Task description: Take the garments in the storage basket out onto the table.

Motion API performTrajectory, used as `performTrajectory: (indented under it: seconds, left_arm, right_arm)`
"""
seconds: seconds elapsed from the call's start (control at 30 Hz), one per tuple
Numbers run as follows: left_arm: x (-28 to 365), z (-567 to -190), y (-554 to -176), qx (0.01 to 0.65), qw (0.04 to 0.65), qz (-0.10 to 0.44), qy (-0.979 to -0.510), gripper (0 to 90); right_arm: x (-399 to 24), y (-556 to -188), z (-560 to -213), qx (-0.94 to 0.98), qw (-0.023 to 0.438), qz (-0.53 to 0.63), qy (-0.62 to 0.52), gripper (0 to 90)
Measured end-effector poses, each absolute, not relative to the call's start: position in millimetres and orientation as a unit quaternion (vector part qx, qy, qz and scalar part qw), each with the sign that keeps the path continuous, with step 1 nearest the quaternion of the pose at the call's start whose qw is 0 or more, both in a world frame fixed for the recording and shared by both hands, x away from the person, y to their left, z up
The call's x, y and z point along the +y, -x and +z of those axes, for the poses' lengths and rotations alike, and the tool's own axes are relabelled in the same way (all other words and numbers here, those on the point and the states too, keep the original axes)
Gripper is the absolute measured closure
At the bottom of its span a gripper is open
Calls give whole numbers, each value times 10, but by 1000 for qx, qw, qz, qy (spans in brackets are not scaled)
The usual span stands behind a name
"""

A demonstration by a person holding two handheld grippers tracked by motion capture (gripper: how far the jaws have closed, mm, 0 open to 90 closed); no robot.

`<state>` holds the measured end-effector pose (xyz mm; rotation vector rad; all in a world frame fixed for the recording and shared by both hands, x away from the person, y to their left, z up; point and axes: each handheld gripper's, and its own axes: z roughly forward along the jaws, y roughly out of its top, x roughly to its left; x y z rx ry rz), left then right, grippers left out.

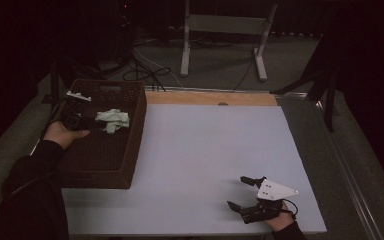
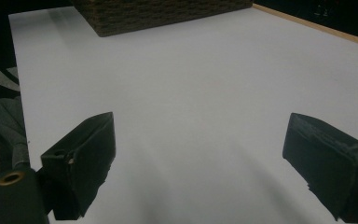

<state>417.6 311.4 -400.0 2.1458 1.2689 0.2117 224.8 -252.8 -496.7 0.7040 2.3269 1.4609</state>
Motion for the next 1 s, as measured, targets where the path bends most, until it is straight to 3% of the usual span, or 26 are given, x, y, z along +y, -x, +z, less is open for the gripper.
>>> performTrajectory:
  seconds: [0.43,1.0]
  left_arm:
    - [3214,-3764,-3918,442,378,60,-811,753]
    - [2601,-3458,-3846,348,407,42,-844,753]
  right_arm:
    - [-2498,-2237,-4964,813,152,506,-244,96]
    - [-2492,-2240,-4961,812,153,508,-242,97]
